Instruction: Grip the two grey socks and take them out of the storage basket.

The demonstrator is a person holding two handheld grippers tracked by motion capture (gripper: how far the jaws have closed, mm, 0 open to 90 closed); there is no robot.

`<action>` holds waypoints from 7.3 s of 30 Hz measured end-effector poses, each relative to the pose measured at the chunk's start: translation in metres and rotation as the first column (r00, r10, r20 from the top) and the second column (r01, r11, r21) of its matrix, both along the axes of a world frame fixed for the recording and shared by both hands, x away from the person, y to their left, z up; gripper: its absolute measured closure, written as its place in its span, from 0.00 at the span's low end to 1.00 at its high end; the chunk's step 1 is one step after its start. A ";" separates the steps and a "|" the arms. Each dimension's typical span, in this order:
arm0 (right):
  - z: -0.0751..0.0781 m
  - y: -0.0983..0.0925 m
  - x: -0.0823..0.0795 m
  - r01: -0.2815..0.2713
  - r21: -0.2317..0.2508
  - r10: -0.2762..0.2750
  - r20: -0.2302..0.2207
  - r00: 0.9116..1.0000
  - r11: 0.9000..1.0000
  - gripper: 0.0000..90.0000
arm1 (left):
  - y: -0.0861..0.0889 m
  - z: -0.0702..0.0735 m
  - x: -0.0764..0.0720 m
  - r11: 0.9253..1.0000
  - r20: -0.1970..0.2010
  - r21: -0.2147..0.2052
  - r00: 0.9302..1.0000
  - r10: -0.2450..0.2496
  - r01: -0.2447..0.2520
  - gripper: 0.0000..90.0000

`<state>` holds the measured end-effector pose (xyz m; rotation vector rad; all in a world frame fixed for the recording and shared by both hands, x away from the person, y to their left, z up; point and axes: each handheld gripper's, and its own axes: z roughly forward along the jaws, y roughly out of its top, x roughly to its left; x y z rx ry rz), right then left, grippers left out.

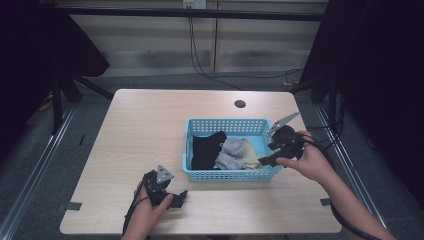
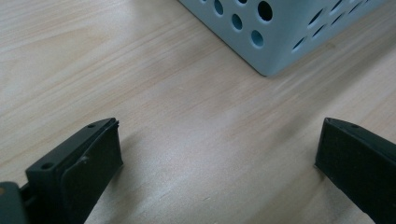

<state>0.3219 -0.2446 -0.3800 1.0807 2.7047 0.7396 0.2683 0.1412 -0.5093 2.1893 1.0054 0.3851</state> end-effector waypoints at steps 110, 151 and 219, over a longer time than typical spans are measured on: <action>0.029 0.034 0.054 -0.055 -0.054 0.042 -0.212 0.976 0.997 0.92 | 0.000 0.000 0.000 1.000 0.000 -0.007 1.000 0.006 -0.006 0.00; 0.040 -0.057 0.044 0.098 -0.037 -0.103 -0.186 0.977 0.995 0.92 | 0.000 0.000 0.000 1.000 0.002 -0.006 1.000 0.007 -0.007 0.00; -0.036 -0.091 0.054 0.221 -0.106 -0.240 -0.225 0.944 0.969 0.88 | 0.000 0.000 0.000 1.000 0.001 -0.001 1.000 0.003 -0.003 0.00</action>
